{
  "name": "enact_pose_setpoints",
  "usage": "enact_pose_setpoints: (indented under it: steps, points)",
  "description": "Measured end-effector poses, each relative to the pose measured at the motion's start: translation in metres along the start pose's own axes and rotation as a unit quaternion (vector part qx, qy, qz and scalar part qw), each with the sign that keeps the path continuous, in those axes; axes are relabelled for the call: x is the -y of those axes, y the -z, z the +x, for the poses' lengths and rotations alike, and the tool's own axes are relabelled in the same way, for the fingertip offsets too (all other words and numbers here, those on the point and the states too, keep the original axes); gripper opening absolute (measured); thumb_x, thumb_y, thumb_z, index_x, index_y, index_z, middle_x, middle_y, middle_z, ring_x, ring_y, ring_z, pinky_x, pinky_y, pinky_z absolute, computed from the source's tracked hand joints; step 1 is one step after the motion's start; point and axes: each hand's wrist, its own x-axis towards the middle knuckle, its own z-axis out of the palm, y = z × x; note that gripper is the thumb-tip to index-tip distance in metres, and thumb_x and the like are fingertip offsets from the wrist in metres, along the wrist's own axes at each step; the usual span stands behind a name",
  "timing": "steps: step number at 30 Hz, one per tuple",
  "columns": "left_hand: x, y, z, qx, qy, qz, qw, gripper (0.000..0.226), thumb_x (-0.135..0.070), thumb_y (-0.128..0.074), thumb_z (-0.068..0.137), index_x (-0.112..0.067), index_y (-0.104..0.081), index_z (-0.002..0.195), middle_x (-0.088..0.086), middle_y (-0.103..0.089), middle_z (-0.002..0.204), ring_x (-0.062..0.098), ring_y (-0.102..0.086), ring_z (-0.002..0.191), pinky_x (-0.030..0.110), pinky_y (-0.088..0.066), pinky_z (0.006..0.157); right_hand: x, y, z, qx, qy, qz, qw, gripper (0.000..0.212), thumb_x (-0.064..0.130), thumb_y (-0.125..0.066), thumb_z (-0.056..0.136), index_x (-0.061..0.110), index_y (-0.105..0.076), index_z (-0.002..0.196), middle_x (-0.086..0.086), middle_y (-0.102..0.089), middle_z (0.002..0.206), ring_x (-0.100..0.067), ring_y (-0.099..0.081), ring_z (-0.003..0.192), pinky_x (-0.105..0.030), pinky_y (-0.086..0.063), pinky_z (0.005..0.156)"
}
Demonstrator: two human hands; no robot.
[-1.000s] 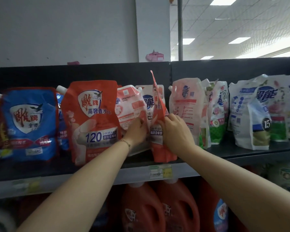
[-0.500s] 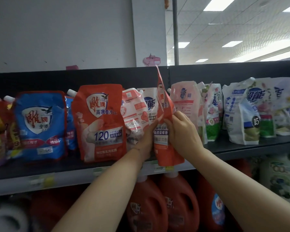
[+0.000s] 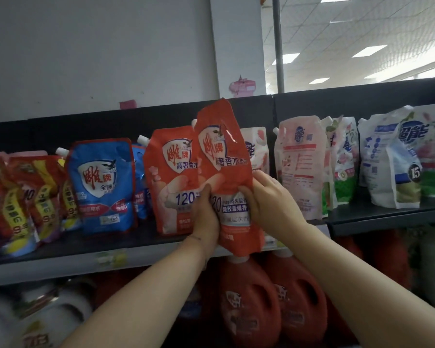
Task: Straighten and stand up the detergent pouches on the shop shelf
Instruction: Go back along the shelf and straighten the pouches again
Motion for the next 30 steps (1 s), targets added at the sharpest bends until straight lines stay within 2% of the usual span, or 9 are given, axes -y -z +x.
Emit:
enact_pose_setpoints:
  steps: [2, 6, 10, 13, 15, 19, 24, 27, 30]
  points:
    - [-0.012, 0.012, -0.005, -0.081, -0.064, 0.066, 0.992, 0.048, -0.051, -0.059, 0.077, -0.019, -0.067, 0.112, 0.005, -0.072, 0.108, 0.025, -0.067, 0.101, 0.042, -0.053, 0.091, 0.010, -0.003, 0.006, 0.065, -0.033, -0.019, 0.997, 0.057, 0.045, -0.024, 0.102, 0.006, -0.065, 0.106, -0.008, -0.064, 0.102, -0.030, -0.063, 0.073, -0.038, -0.052, 0.056]
    - [-0.042, 0.028, -0.022, -0.157, -0.155, 0.158, 0.962, 0.025, -0.041, -0.050, 0.093, -0.024, -0.059, 0.110, -0.006, -0.066, 0.100, 0.014, -0.063, 0.094, 0.030, -0.049, 0.080, 0.021, -0.007, 0.026, 0.135, -0.080, 0.008, 0.988, 0.072, 0.058, -0.011, 0.095, 0.012, -0.063, 0.112, -0.001, -0.064, 0.110, -0.025, -0.065, 0.084, -0.040, -0.054, 0.069]
    - [-0.061, 0.040, -0.019, -0.247, -0.163, 0.262, 0.919, 0.023, -0.045, -0.044, 0.095, -0.024, -0.045, 0.105, -0.007, -0.056, 0.091, 0.018, -0.055, 0.085, 0.039, -0.044, 0.089, 0.033, -0.028, 0.036, 0.149, -0.168, 0.104, 0.969, 0.050, 0.054, -0.029, 0.098, 0.018, -0.062, 0.100, 0.002, -0.064, 0.099, -0.020, -0.062, 0.087, -0.040, -0.053, 0.077]
    - [-0.066, 0.051, -0.011, -0.299, -0.212, 0.350, 0.862, 0.042, -0.058, -0.040, 0.085, -0.021, -0.043, 0.103, 0.002, -0.056, 0.105, 0.026, -0.054, 0.101, 0.050, -0.039, 0.098, 0.039, -0.057, 0.046, 0.153, -0.349, 0.277, 0.882, 0.036, 0.049, -0.038, 0.100, 0.023, -0.061, 0.091, 0.000, -0.068, 0.098, -0.020, -0.064, 0.091, -0.046, -0.053, 0.087]
    - [-0.064, 0.054, -0.008, -0.303, -0.224, 0.374, 0.848, 0.055, -0.060, -0.038, 0.078, -0.016, -0.044, 0.109, 0.007, -0.055, 0.116, 0.029, -0.049, 0.113, 0.052, -0.035, 0.101, 0.045, -0.077, 0.054, 0.160, -0.437, 0.316, 0.827, 0.043, 0.048, -0.034, 0.102, 0.018, -0.064, 0.099, -0.007, -0.068, 0.108, -0.025, -0.063, 0.101, -0.048, -0.049, 0.095]
    - [-0.050, 0.059, -0.011, -0.286, -0.198, 0.396, 0.850, 0.065, -0.058, -0.033, 0.079, -0.009, -0.041, 0.120, 0.010, -0.045, 0.130, 0.027, -0.038, 0.123, 0.048, -0.025, 0.102, 0.058, -0.105, 0.057, 0.189, -0.484, 0.230, 0.823, 0.061, 0.048, -0.018, 0.103, 0.007, -0.053, 0.131, -0.016, -0.053, 0.136, -0.038, -0.044, 0.129, -0.047, -0.032, 0.110]
    - [-0.048, 0.073, -0.008, -0.172, -0.220, 0.437, 0.855, 0.083, -0.063, -0.022, 0.074, -0.011, -0.034, 0.138, 0.009, -0.040, 0.135, 0.024, -0.036, 0.126, 0.044, -0.027, 0.103, 0.062, -0.128, 0.052, 0.137, -0.499, 0.150, 0.843, 0.068, 0.055, -0.009, 0.100, 0.012, -0.052, 0.129, -0.015, -0.049, 0.136, -0.037, -0.036, 0.132, -0.053, -0.028, 0.110]
    - [-0.050, 0.090, -0.003, -0.063, -0.249, 0.515, 0.818, 0.087, -0.061, -0.030, 0.084, -0.013, -0.007, 0.153, 0.008, -0.021, 0.155, 0.025, -0.023, 0.141, 0.052, -0.023, 0.114, 0.069, -0.138, 0.053, 0.027, -0.530, 0.136, 0.837, 0.066, 0.057, -0.016, 0.099, 0.009, -0.038, 0.139, -0.014, -0.042, 0.143, -0.033, -0.030, 0.135, -0.052, -0.024, 0.110]
    - [-0.055, 0.107, 0.000, -0.008, -0.228, 0.656, 0.719, 0.089, -0.065, -0.026, 0.093, -0.021, 0.028, 0.148, 0.001, 0.020, 0.160, 0.016, 0.009, 0.147, 0.054, -0.001, 0.119, 0.071, -0.147, 0.048, -0.046, -0.523, 0.123, 0.842, 0.070, 0.058, -0.025, 0.099, 0.012, -0.017, 0.151, -0.011, -0.017, 0.157, -0.030, -0.011, 0.145, -0.054, -0.012, 0.116]
